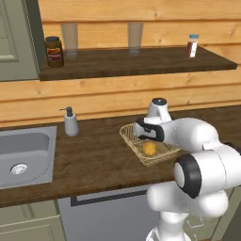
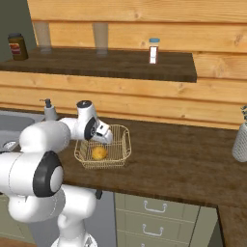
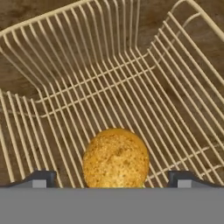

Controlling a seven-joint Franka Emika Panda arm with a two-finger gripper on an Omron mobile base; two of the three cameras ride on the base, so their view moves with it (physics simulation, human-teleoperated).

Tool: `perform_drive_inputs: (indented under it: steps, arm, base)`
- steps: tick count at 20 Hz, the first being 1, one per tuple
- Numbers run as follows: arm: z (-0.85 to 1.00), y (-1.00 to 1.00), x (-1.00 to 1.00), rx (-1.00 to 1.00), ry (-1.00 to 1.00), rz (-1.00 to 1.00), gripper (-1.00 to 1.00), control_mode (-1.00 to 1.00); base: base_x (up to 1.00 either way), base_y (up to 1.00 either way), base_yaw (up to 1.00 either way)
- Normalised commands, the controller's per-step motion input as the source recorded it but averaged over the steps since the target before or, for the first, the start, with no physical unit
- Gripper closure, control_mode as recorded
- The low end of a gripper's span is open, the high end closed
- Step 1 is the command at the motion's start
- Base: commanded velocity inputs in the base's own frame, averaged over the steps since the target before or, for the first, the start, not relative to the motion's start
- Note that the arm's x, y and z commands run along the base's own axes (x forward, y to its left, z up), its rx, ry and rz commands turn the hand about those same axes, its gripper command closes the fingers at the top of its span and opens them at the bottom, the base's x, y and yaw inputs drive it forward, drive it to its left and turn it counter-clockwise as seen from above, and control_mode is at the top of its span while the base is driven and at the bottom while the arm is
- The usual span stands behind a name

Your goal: Open the cabinet, pick up the bread from the cabinet and place it in the basket. Then move the basket to the dining counter.

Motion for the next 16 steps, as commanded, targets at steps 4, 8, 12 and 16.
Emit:
perform_drive_inputs:
  steps: [4, 8, 12, 16]
  arm:
    - [0.46, 0.0, -0.7, 0.01, -0.07, 0.0, -1.0, -1.0]
    - [0.24, -0.16, -0.82, 0.01, -0.02, -0.04, -1.0, -1.0]
    - [0.33, -0.7, -0.57, 0.17, 0.0, -0.18, -1.0, -1.0]
    - [0.17, -0.85, -0.19, 0.37, 0.0, -0.25, -1.0, -1.0]
  base:
    - [0.0, 0.0, 0.0]
    - [0.0, 0.0, 0.0]
    - [0.0, 0.0, 0.0]
    - [0.0, 0.0, 0.0]
